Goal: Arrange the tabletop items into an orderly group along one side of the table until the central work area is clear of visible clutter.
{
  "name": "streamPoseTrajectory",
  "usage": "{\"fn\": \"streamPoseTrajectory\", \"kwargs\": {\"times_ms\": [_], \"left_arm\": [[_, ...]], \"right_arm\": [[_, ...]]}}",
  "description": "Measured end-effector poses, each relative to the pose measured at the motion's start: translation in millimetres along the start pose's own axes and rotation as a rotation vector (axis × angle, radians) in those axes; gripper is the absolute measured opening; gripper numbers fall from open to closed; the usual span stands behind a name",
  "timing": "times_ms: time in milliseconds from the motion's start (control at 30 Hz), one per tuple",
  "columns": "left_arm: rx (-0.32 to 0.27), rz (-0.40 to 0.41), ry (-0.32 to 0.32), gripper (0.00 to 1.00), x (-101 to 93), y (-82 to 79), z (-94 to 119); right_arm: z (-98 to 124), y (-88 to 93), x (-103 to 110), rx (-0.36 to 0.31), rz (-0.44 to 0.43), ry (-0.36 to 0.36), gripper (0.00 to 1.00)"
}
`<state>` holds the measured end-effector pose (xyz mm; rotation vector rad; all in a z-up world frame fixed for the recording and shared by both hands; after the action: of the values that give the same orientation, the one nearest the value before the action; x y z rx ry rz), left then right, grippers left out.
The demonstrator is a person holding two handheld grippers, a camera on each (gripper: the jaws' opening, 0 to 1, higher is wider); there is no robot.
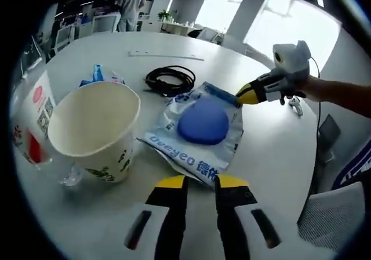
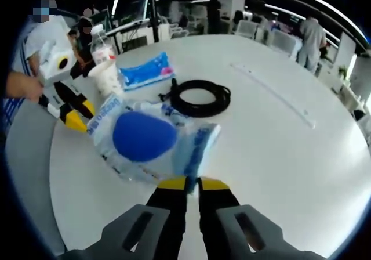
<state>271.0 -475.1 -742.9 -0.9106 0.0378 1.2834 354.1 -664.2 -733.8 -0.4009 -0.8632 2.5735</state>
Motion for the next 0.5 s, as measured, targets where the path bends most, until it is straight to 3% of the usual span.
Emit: {"fn": "streamPoseTrajectory", "kwargs": {"times_ms": [500], "left_arm": [[-0.004,0.095,-0.012,0.06,3.5,-0.4,-5.4]], "right_arm": [[3.9,4.8,2.9,0.005,-0.038,-0.01,0.01]]}}
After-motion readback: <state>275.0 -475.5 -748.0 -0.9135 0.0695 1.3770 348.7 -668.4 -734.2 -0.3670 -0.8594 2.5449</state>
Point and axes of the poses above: the point that each gripper's makers call its tool centre point, and the gripper's own axes: z roughly backward along the fingers, x roughly to its left, y roughly out of its underside, the point moved 2 cm from there along z, roughly backward along the fingers, and after that the axes turned 14 degrees about z, right-handed, at the moved point
